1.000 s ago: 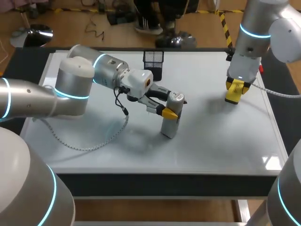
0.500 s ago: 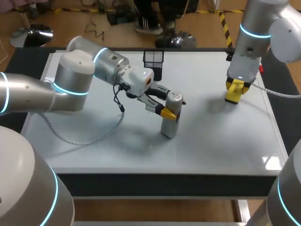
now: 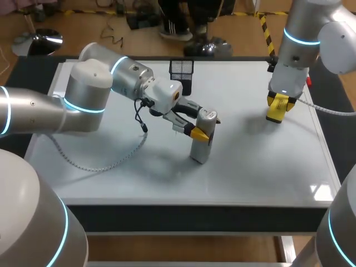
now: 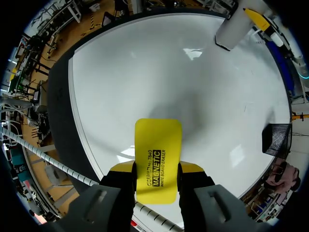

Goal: Pick up the inspection probe, press it on each red-marked spot on the whiteboard one by one, put down the probe, pick up the eraser, and wipe off all the red marks.

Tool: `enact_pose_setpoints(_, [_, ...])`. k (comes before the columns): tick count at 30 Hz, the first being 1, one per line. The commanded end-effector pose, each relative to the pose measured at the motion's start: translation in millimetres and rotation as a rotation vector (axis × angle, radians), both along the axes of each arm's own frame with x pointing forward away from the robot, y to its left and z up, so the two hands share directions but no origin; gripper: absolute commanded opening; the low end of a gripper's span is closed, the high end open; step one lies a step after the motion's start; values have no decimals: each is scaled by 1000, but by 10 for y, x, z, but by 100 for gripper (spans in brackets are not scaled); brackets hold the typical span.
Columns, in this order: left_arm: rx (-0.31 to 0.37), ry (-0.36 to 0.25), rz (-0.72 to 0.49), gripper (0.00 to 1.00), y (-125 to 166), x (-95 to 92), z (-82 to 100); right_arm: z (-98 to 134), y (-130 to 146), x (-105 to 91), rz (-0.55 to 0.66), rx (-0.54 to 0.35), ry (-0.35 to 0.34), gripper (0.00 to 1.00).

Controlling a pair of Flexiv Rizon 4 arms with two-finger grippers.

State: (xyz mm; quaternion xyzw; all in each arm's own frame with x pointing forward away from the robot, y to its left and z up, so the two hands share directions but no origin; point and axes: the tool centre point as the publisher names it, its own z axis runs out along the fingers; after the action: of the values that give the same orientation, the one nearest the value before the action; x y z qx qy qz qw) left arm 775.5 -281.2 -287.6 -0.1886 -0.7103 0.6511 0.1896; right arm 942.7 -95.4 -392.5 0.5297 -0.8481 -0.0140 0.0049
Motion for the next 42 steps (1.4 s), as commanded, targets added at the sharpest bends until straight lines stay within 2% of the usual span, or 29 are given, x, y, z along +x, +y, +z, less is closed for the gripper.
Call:
enact_pose_setpoints(1, [-2,1,-1,0,-12,-9,3,7,-5,5,2,-3,1,0])
enact_pose_setpoints(10, [-20,-6,-24,0,62,24,91,7,-5,5,2,-3,1,0])
enact_pose_setpoints(19, [-112,-11,-96,0,327,195,296,7,-5,5,2,-3,1,0])
enact_pose_setpoints(31, [-84,-35,-137,0,756,519,488,7,-5,5,2,-3,1,0])
enact_pose_setpoints(32, [-100,-31,-144,0,798,555,503,7,-5,5,2,-3,1,0])
enact_pose_setpoints(36, [-70,-29,-141,0,958,706,519,7,-5,5,2,-3,1,0])
enact_pose_setpoints(42, [-61,-5,-144,0,1238,916,544,7,-5,5,2,-3,1,0])
